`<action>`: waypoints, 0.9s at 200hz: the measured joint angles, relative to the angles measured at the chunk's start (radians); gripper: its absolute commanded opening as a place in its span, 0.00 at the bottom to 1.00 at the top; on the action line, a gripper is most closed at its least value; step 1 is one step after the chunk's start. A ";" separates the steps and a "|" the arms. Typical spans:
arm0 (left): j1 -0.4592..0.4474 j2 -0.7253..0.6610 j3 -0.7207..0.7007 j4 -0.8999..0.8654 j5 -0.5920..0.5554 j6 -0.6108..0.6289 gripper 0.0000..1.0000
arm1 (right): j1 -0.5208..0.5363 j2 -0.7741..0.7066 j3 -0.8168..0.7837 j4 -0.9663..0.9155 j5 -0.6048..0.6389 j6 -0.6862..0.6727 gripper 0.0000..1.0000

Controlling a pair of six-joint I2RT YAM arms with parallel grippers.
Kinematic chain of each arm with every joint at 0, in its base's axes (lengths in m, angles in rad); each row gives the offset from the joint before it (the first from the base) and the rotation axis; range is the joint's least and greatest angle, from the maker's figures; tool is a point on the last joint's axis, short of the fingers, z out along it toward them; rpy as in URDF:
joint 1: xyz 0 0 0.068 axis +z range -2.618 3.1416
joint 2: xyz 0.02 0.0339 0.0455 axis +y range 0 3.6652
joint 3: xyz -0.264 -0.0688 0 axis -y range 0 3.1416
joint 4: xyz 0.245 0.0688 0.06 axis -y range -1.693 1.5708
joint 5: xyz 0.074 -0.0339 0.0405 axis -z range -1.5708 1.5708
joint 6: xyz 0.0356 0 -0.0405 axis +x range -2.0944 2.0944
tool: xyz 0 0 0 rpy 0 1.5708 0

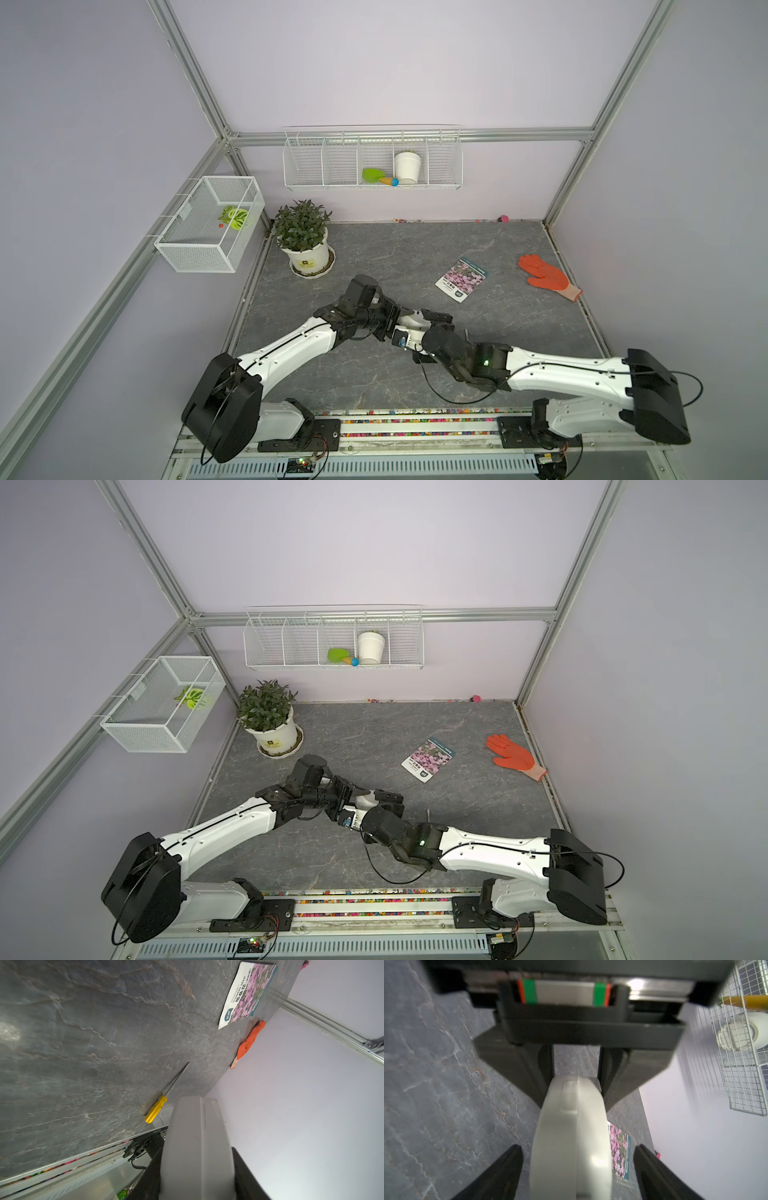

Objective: Remove the battery from the alarm
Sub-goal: Adjust the alarm at the center of the board.

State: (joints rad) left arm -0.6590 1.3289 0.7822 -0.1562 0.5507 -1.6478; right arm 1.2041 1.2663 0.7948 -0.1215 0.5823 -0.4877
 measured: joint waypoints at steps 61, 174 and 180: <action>0.086 0.132 0.063 -0.024 0.024 0.292 0.07 | -0.303 -0.275 -0.038 -0.085 -0.465 0.259 0.98; 0.003 0.449 0.224 -0.042 0.127 0.763 0.01 | -0.818 -0.269 -0.201 0.126 -1.168 0.913 0.98; 0.004 0.453 0.214 -0.027 0.125 0.773 0.02 | -0.821 -0.264 -0.209 0.134 -1.176 0.922 0.97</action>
State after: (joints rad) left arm -0.6552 1.7817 0.9958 -0.1829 0.6758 -0.8749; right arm 0.3832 1.0027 0.5854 0.0120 -0.5941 0.4347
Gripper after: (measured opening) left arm 0.437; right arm 0.975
